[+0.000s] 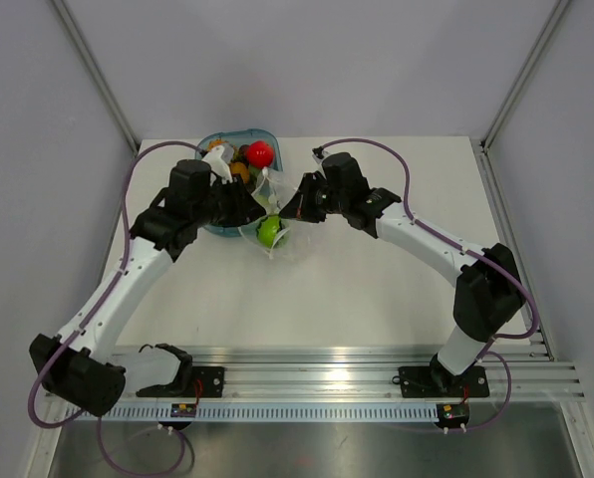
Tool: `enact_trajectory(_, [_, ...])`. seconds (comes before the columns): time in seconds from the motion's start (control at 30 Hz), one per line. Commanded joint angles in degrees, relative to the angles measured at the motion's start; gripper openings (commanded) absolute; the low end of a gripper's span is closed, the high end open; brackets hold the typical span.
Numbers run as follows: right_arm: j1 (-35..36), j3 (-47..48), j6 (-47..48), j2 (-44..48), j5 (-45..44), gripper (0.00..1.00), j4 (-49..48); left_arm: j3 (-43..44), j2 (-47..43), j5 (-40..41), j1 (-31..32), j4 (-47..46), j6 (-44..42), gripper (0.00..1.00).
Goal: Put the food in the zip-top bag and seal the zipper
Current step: Adjust the zipper food storage bag at the center of the board.
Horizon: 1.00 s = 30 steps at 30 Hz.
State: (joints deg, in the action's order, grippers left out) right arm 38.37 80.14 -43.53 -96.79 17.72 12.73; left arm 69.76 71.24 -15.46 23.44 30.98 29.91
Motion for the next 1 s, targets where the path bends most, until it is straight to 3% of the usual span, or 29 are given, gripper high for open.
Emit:
enact_trajectory(0.0, [0.5, 2.0, -0.2, 0.8, 1.4, 0.00, -1.8, 1.0, -6.5, 4.7, -1.1, 2.7, -2.2, 0.28])
enact_trajectory(0.07, [0.6, 1.8, -0.3, 1.3, 1.3, 0.00, -1.7, -0.8, -8.0, 5.4, -2.2, 4.6, -2.5, 0.39])
enact_trajectory(0.1, [0.5, 1.9, -0.3, 1.3, 1.3, 0.00, -1.8, -1.6, -8.7, 5.7, -3.1, 4.8, -2.5, 0.61])
enact_trajectory(0.2, [0.5, 1.8, -0.3, 1.4, 1.4, 0.00, -1.7, -4.7, -8.5, 4.9, -4.1, 4.0, -2.1, 0.85])
enact_trajectory(0.4, [0.6, 1.5, -0.4, 1.9, 1.6, 0.00, -1.9, -8.0, -5.2, 6.6, -4.1, 0.9, -1.3, 0.87])
enact_trajectory(0.5, [0.6, 1.5, -0.2, 2.0, 1.4, 0.00, -1.5, -8.1, -3.5, 4.7, -4.1, -1.0, -1.0, 0.79])
enact_trajectory(0.63, [0.5, 1.3, 0.3, 2.3, 0.9, 0.00, -0.3, -6.8, -1.1, 3.6, -4.1, -1.9, -0.8, 0.57])
enact_trajectory(0.67, [0.6, 1.6, 1.0, 2.2, 0.2, 0.00, 0.4, -6.6, -0.5, 3.3, -4.1, -1.8, -0.7, 0.42])
enact_trajectory(0.73, [0.6, 3.0, 3.1, 2.1, -2.1, 0.00, 5.7, -5.1, 0.0, 3.3, -4.1, -1.7, -0.7, 0.25])
enact_trajectory(0.8, [0.5, 8.0, 8.8, 1.9, -9.2, 0.00, 11.6, -2.2, 1.8, 3.4, -4.1, -0.9, -1.5, 0.01])
enact_trajectory(0.83, [0.2, 10.5, 11.1, 1.9, -12.6, 0.00, 18.7, 2.5, 2.7, 3.6, -4.1, 1.5, -2.0, 0.00])
enact_trajectory(0.97, [-0.6, 25.7, 21.1, 0.7, -26.6, 0.00, 31.7, 12.2, 6.3, 3.7, -4.1, 4.4, -3.7, 0.00])
